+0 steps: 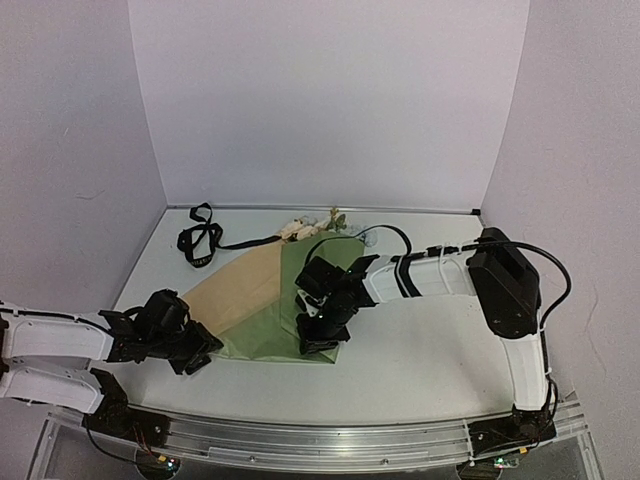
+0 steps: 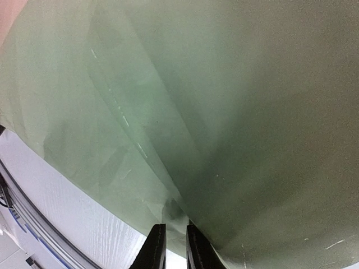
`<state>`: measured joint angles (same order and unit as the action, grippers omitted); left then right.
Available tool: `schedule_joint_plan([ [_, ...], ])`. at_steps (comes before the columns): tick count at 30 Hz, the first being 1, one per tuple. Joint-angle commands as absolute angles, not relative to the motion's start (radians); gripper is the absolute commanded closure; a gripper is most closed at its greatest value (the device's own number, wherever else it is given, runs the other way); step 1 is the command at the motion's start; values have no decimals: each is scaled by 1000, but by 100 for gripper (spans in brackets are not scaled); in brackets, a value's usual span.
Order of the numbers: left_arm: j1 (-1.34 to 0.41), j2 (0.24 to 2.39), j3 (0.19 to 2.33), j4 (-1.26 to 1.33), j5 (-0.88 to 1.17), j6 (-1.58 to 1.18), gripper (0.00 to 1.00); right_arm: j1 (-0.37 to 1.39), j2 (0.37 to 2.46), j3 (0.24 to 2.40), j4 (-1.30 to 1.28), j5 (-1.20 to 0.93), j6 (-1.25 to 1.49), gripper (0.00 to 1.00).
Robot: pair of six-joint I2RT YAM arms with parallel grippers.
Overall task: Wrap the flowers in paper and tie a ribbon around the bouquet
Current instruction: Pick up the left corner of the flattened wrapping paper at the center of the board, then fold the left corner of the flattened wrapping paper at the center of the board.
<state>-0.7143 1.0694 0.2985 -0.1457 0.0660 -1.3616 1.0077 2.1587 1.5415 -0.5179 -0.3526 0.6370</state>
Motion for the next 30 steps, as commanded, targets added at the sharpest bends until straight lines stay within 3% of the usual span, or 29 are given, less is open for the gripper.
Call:
schedule_joint_plan([
  [1,-715,1114,315,-72,-44,-1349,63,1010,2179,1574,-534,-351,645,84],
  [4,-713,1132,328,-95,-76,-1331,78,1010,2176,1582,-537,-362,643,84],
  [12,-714,1152,353,-98,-132,-1238,99,994,2148,1623,-540,-442,645,82],
  [23,-713,1130,417,-134,-166,-1102,100,935,2029,1548,-540,-379,615,77],
  [30,-713,1124,426,-145,-163,-1078,100,919,2098,1618,-540,-373,626,77],
])
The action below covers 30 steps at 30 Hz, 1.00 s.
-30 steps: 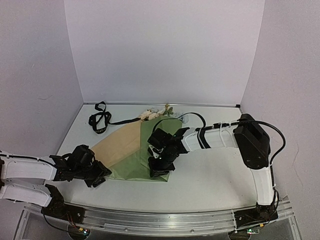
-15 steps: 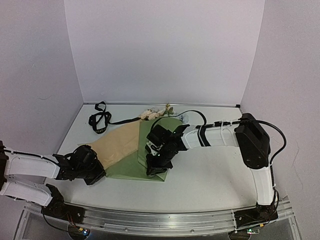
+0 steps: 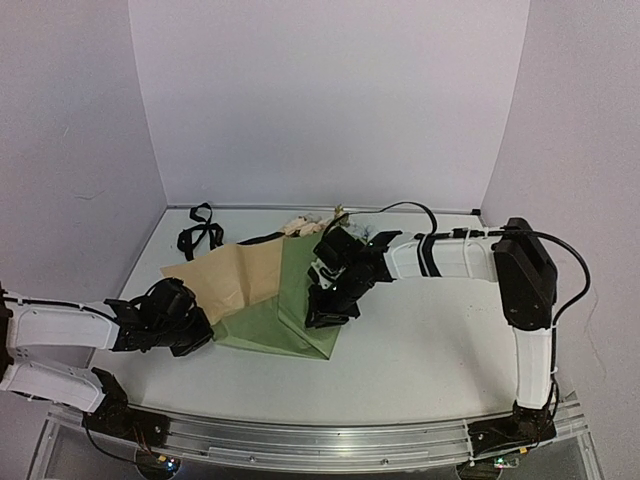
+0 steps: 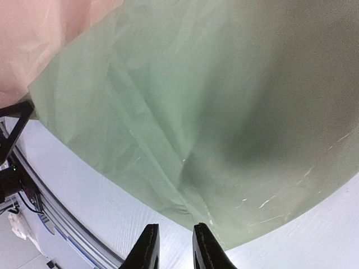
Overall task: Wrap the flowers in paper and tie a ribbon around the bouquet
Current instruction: Fold the left corner of the flattened wrapping paper at the center of the board.
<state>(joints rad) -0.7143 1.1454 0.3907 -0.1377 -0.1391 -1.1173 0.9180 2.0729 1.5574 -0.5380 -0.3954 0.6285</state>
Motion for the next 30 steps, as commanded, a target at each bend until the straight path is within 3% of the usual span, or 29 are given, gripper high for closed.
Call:
schedule_joint_plan([
  [1,-713,1120,426,-144,-160,-1078,100,920,2118,1637,-540,-375,630,77],
  [12,-713,1105,446,-143,-136,-1074,99,965,2277,1782,-555,-388,667,77],
  [14,-713,1109,438,-133,-129,-1092,94,971,2295,1788,-555,-388,677,77],
  [18,-713,1113,388,-40,-93,-1114,66,978,2315,1789,-555,-382,684,77],
  [21,-713,1130,354,39,-66,-1136,55,981,2324,1791,-555,-379,689,78],
  [25,-715,1158,343,60,-59,-1155,47,981,2329,1791,-555,-377,691,78],
  [30,-715,1155,310,88,-69,-1196,52,984,2332,1796,-555,-384,691,78],
])
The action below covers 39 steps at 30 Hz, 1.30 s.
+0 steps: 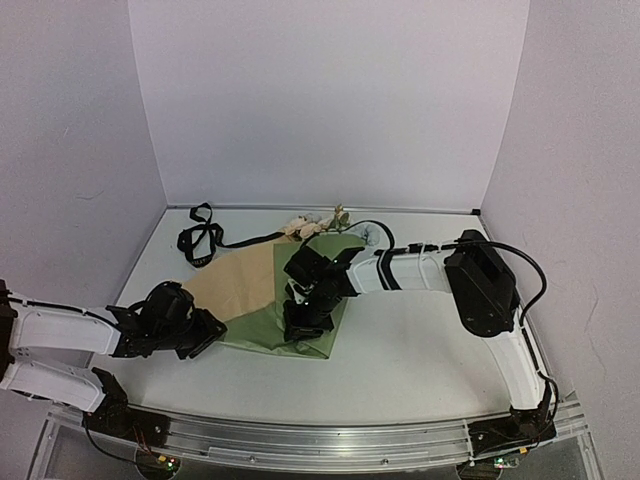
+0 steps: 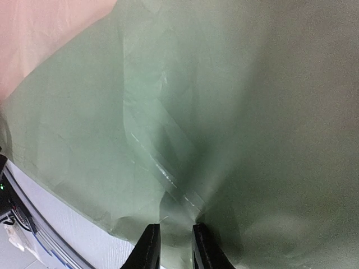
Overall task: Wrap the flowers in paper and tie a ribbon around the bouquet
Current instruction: Fold the left corner of the flattened wrapping paper at the center of the board.
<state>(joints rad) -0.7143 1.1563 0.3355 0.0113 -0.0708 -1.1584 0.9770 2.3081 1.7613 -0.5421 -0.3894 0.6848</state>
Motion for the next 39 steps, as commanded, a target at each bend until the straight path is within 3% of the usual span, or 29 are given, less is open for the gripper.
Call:
schedule_joint_plan([
  [1,-715,1156,304,108,-67,-1197,54,986,2333,1797,-555,-385,689,78],
  [4,-715,1162,307,148,-59,-1186,65,994,2336,1796,-558,-378,681,77],
  [8,-715,1150,337,132,-53,-1141,88,1000,2345,1798,-571,-358,671,75],
  [12,-715,1108,380,81,-49,-1100,97,1014,2362,1820,-619,-315,641,73],
  [26,-722,1138,580,76,98,-967,100,1068,2443,1911,-762,-149,584,69],
  [34,-724,1169,633,106,155,-972,100,1084,2470,1914,-772,-106,578,57],
  [39,-725,1208,638,111,169,-954,100,1083,2440,1890,-750,-142,565,57],
])
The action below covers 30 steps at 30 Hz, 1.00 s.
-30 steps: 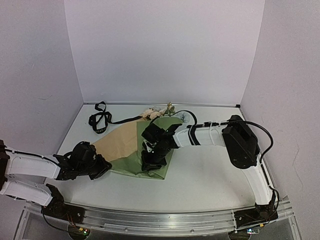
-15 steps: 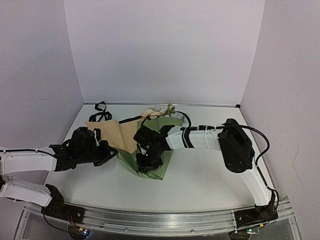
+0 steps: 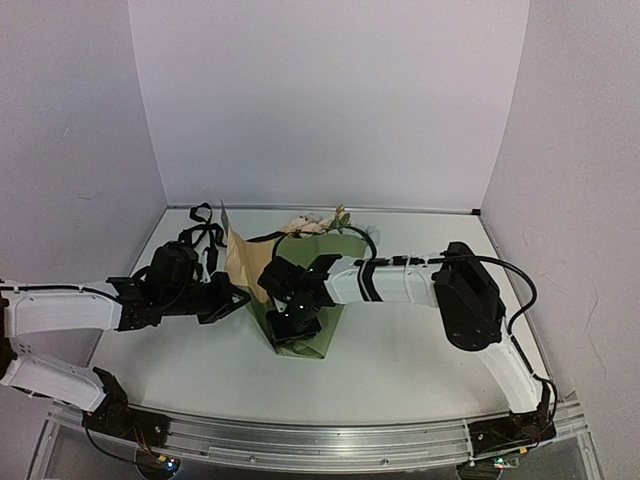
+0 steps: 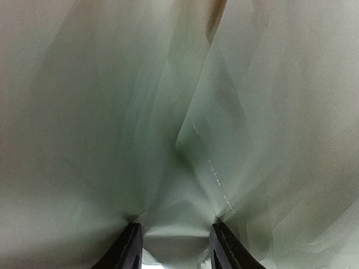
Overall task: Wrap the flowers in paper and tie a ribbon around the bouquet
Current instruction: Fold the left corner of the flattened wrapping paper at the center of the board.
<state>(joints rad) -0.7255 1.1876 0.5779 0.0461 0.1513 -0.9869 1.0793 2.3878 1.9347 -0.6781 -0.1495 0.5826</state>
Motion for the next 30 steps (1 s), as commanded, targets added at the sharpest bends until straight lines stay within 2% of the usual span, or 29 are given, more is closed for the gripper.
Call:
schedule_joint_plan([
  [1,-724,1215,634,112,170,-951,100,1082,2422,1878,-736,-150,565,58],
  [6,-725,1215,607,118,159,-931,100,1054,2290,1783,-626,-235,587,64],
  [18,-724,1276,671,102,238,-803,100,1010,2060,1663,-504,-374,613,62],
  [25,-732,1333,732,84,300,-730,100,944,1899,1474,-495,-274,667,62],
  [30,-751,1404,803,58,343,-668,100,873,1825,1307,-484,-174,732,66],
])
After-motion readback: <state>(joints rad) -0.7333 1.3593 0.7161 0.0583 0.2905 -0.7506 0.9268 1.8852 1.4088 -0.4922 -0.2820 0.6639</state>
